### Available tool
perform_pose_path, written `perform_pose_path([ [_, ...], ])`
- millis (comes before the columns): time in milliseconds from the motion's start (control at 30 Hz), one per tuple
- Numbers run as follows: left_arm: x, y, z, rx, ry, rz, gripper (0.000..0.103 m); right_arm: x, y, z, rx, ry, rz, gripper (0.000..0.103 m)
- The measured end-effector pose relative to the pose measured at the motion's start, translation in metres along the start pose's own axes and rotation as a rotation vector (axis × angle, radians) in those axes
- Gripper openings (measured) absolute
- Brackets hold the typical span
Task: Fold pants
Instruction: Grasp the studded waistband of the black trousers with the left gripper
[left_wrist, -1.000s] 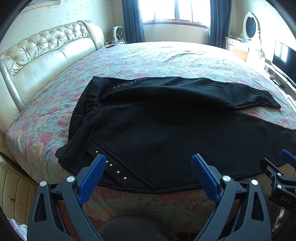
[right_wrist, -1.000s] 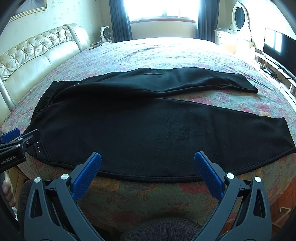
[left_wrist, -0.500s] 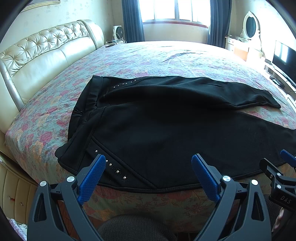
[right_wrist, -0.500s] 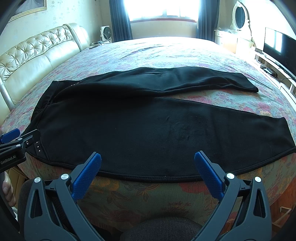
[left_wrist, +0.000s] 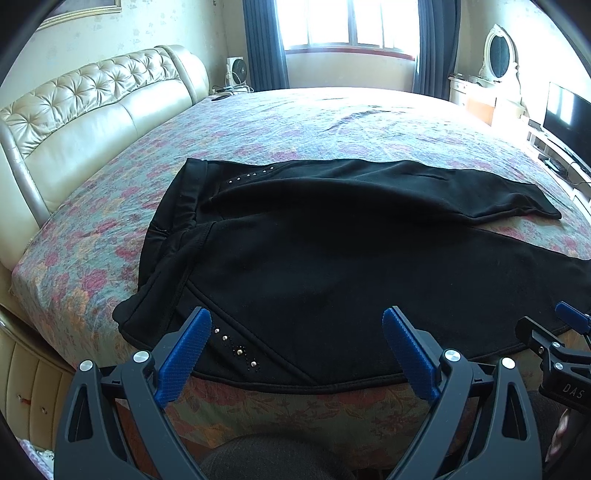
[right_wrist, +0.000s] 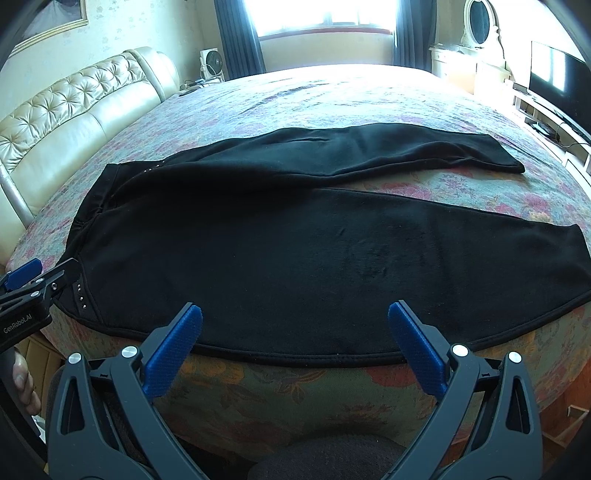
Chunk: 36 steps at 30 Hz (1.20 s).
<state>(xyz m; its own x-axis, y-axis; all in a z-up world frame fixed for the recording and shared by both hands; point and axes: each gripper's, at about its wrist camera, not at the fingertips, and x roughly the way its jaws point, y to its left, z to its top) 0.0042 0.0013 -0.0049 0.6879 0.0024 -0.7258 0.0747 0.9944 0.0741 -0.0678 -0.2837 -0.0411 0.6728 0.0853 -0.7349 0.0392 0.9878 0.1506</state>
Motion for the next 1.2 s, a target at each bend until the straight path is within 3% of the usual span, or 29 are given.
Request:
perform_pose_path([
  [167,0.006,0.0,0.004,0.013,0.027,-0.011,0.093,0.003,0.001,0.01,-0.002,0.011,0.02,0.101],
  [300,0.017,0.0,0.009,0.036,0.105,-0.091,0.093,0.006,0.002,0.016,-0.012,0.016,0.041,0.101],
  [533,0.029,0.021,0.03,0.057,0.139,-0.146,0.093,0.016,-0.005,0.028,0.026,0.042,0.078,0.101],
  [600,0.035,0.04,0.045,0.045,0.133,-0.155,0.093,0.019,-0.006,0.032,0.025,0.047,0.083,0.101],
  [733,0.063,0.109,0.089,-0.113,0.131,-0.143,0.093,0.022,-0.002,0.04,-0.003,0.038,0.078,0.101],
  [967,0.15,0.23,0.147,-0.361,0.146,-0.408,0.093,0.041,-0.002,0.049,-0.015,0.073,0.092,0.101],
  [1067,0.19,0.252,0.161,-0.39,0.163,-0.358,0.093,0.049,0.0,0.051,-0.013,0.097,0.108,0.101],
  [1200,0.233,0.255,0.177,-0.299,0.214,-0.29,0.093,0.054,0.007,0.053,-0.041,0.11,0.117,0.101],
])
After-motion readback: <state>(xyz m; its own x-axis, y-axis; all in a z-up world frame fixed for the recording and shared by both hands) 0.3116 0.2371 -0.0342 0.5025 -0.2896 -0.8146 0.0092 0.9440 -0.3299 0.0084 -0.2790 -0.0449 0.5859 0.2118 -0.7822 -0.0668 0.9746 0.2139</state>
